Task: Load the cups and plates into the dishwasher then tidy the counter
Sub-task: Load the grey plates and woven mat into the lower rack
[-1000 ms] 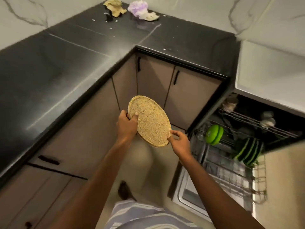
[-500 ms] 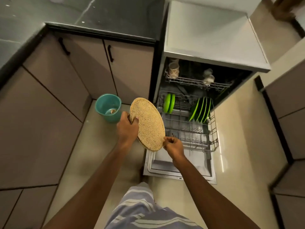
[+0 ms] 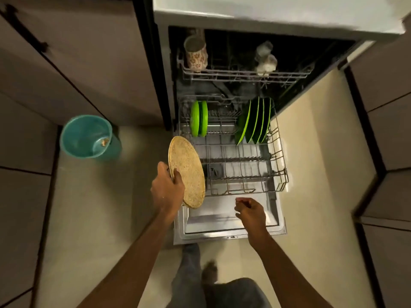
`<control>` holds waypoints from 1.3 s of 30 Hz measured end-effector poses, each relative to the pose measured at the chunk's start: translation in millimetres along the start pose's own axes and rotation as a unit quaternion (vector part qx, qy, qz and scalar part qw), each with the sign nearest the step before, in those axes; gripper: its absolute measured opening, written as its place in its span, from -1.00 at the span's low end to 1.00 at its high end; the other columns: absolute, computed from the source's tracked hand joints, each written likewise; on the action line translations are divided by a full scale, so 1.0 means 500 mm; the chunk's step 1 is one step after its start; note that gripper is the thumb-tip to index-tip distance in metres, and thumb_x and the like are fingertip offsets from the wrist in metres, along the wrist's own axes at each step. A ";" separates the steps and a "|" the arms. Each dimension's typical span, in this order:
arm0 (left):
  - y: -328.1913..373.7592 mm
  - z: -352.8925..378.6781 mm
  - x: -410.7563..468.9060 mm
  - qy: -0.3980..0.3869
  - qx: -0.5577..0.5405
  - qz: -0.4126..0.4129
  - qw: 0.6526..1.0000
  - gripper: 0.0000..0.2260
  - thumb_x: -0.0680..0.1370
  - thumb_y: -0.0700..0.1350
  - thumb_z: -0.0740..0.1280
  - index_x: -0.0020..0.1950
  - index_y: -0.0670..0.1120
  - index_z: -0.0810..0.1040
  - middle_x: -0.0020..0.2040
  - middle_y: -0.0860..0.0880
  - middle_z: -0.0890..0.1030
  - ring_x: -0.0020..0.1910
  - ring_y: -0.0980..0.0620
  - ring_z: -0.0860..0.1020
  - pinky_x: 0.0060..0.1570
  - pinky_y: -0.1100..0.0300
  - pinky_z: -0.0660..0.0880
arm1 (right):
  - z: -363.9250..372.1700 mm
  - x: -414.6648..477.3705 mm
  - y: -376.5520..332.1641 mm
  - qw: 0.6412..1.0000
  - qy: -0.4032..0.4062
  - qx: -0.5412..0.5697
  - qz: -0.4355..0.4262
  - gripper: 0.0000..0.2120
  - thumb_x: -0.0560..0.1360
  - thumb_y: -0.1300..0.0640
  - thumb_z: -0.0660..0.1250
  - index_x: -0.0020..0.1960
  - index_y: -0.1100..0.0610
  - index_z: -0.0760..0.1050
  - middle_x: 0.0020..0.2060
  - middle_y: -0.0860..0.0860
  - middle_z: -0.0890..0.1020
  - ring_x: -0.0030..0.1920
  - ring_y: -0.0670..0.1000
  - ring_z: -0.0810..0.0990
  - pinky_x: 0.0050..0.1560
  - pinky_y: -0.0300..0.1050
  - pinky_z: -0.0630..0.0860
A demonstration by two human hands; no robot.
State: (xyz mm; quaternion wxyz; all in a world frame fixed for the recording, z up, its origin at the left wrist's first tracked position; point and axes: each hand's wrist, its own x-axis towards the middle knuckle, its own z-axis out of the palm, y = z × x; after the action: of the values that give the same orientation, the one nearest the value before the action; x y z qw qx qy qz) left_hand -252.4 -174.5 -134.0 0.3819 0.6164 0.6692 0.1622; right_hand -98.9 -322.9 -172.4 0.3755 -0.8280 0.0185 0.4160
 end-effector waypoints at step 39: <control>-0.067 0.385 0.157 0.060 0.154 0.071 0.984 -0.84 0.55 -0.17 0.27 0.05 -0.22 0.38 -0.10 -0.20 0.57 -0.17 -0.18 0.55 -0.23 0.08 0.37 | 0.032 0.365 0.090 0.998 -0.055 -0.033 0.004 -0.86 0.51 0.27 0.35 0.01 0.10 0.61 -0.09 0.01 0.67 -0.02 0.01 0.63 0.14 0.04 0.58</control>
State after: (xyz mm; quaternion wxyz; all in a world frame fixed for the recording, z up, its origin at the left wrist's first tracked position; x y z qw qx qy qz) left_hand -135.0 -154.9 -307.7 0.2291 0.7026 0.6628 0.1207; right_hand -5.9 -293.7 -333.5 0.3462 -0.8159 -0.0124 0.4629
